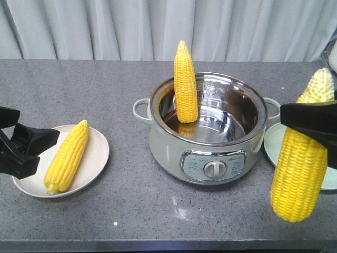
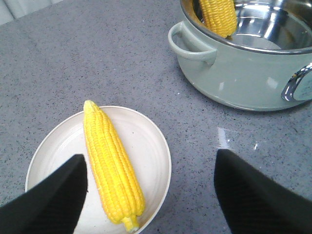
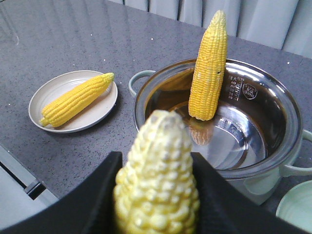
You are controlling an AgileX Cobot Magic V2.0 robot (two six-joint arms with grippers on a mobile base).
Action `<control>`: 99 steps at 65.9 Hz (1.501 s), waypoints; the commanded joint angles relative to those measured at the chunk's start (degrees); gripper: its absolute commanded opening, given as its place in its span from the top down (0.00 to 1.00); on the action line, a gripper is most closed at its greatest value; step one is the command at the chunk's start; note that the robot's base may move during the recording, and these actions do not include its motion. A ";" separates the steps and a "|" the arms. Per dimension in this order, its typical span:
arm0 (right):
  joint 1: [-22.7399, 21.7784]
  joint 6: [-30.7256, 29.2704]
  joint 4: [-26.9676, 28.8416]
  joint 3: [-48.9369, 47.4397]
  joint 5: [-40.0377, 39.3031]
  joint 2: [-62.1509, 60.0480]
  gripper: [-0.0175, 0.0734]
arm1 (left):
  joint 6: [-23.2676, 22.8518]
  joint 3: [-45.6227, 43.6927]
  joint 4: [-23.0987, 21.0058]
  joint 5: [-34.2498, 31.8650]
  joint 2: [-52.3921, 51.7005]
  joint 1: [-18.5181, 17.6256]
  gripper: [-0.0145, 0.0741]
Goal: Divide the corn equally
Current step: 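Lift the cob out of the pot and hold it beside the green plate, then move the left gripper from the cream plate over the pot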
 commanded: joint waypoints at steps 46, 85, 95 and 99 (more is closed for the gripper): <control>-0.27 -0.25 1.47 -1.38 -3.33 -0.45 0.62 | -0.69 -1.32 -2.71 -8.58 -0.30 -0.28 0.26; -0.27 -0.25 1.47 -1.38 -3.33 -0.45 0.62 | 22.60 -15.20 -23.46 -2.62 15.10 -3.06 0.24; -0.27 -0.25 1.47 -1.38 -3.33 -0.45 0.62 | 23.41 -22.16 -21.49 -2.48 21.45 -9.15 0.22; -0.27 -0.25 1.47 -1.38 -3.33 -0.45 0.62 | 22.66 -24.93 -19.44 -1.93 24.00 -11.52 0.21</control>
